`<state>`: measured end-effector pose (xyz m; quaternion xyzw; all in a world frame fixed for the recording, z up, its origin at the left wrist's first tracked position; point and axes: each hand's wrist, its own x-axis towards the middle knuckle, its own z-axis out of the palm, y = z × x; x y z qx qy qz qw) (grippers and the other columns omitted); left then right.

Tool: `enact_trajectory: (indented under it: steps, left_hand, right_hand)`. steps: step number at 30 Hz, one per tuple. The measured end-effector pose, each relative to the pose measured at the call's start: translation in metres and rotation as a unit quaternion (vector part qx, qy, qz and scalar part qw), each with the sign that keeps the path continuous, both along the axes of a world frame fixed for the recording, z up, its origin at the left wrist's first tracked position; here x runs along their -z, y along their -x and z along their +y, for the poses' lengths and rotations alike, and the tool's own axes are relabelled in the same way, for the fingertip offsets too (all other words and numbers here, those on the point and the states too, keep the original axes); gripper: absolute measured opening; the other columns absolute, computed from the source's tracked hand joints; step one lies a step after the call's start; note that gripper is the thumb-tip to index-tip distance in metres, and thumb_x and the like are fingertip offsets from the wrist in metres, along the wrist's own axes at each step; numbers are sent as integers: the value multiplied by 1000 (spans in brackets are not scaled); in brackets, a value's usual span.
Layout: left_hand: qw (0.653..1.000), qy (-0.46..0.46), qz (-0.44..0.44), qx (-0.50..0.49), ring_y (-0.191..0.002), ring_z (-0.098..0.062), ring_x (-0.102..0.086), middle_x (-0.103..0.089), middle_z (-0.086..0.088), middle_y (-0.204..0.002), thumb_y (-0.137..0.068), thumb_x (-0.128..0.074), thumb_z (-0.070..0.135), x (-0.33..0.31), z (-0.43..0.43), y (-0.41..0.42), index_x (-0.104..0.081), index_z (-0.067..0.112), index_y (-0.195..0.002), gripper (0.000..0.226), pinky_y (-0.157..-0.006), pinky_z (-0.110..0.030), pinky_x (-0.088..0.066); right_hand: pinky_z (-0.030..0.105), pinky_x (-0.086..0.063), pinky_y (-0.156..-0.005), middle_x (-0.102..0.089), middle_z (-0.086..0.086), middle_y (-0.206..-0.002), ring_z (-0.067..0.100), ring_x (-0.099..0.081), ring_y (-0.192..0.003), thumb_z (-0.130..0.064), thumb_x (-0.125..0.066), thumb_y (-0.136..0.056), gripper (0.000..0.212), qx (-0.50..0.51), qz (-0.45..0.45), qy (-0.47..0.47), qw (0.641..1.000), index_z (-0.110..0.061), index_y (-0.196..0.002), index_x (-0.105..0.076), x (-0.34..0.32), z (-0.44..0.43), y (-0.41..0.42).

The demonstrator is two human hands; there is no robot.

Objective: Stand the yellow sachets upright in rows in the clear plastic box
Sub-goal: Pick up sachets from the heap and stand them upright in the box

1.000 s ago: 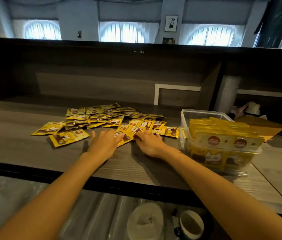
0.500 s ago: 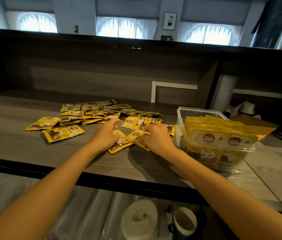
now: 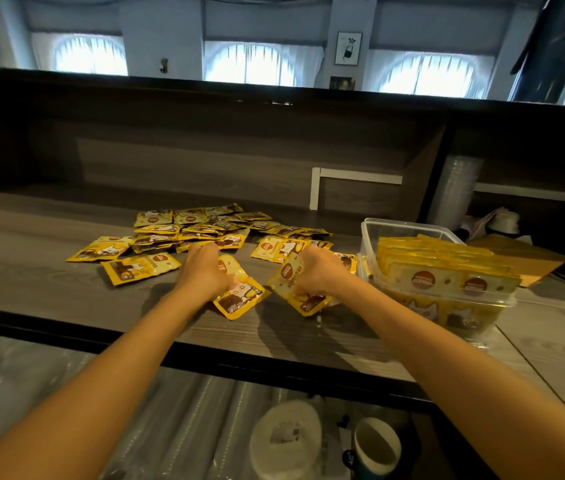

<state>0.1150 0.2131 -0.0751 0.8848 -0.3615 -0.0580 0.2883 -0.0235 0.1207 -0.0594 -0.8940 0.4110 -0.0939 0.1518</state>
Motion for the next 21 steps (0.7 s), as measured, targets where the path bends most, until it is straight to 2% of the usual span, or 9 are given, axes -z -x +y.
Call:
enact_trajectory:
  steps: [2, 3, 5, 9, 11, 13, 15, 18, 21]
  left_hand:
    - [999, 35, -14, -15, -106, -25, -50, -55, -4, -106, -81, -71, 18, -1, 2, 1, -60, 13, -100, 22, -73, -27, -42]
    - [998, 57, -15, -18, -104, -25, -52, -57, -5, -105, -83, -68, 17, -2, 2, 1, -60, 12, -102, 22, -70, -28, -40]
    - [994, 107, -7, -29, -105, -29, -54, -58, -12, -114, -87, -58, 14, -9, 1, 4, -55, 8, -114, 27, -70, -32, -38]
    - [975, 221, -16, -18, -89, -23, -51, -58, -13, -112, -90, -47, 8, -35, 0, 22, -52, 8, -114, 25, -64, -30, -37]
    - [965, 262, -27, -8, -96, -24, -51, -59, -12, -110, -89, -49, 7, -50, -2, 33, -53, 9, -111, 23, -66, -29, -36]
    - [957, 286, -40, -2, -105, -26, -51, -60, -11, -111, -88, -52, 7, -62, -6, 43, -54, 11, -109, 22, -71, -29, -36]
    - [950, 308, -54, 9, -108, -27, -52, -60, -10, -109, -86, -53, 2, -71, -12, 53, -55, 11, -106, 22, -72, -28, -37]
    - [937, 339, -65, 47, -104, -24, -55, -61, -10, -106, -84, -54, -5, -81, -25, 68, -56, 8, -100, 21, -63, -21, -39]
    - [924, 364, -71, 95, -102, -24, -57, -61, -10, -103, -84, -53, -6, -86, -44, 87, -54, 10, -95, 19, -68, -27, -48]
  right_hand:
    - [33, -50, -71, -60, 11, -98, 25, -58, -94, -16, -61, -84, 24, -17, -24, 21, 999, -3, -105, -58, -2, 5, 3]
    - [32, -47, -64, -57, 9, -87, 24, -56, -88, -17, -58, -85, 16, -19, -40, 25, 999, -4, -95, -59, -4, 7, 3]
    - [30, -41, -62, -51, 3, -77, 22, -52, -81, -19, -52, -88, 16, -3, -101, 6, 995, -4, -86, -58, -10, 7, 2]
    - [33, -43, -62, -57, 8, -83, 20, -53, -75, -19, -50, -88, 18, 25, -257, -49, 965, -5, -81, -59, -35, 3, 4]
    - [40, -52, -70, -62, 13, -88, 27, -60, -82, -10, -51, -85, 12, 25, -314, -21, 949, -1, -82, -59, -49, -2, 10]
    - [45, -55, -78, -63, 13, -93, 29, -61, -91, -3, -53, -82, 11, 39, -351, 24, 935, -2, -89, -60, -62, -9, 21]
    - [46, -56, -78, -63, 12, -93, 27, -61, -92, 0, -56, -81, 9, 58, -392, 61, 916, -4, -89, -58, -74, -16, 35]
    - [42, -58, -76, -59, 6, -91, 23, -62, -93, -1, -58, -85, 12, 86, -437, 99, 890, -10, -87, -50, -86, -31, 60]
    - [42, -58, -76, -61, 8, -94, 24, -63, -93, -3, -59, -86, 13, 122, -448, 125, 877, -12, -85, -49, -90, -50, 86]
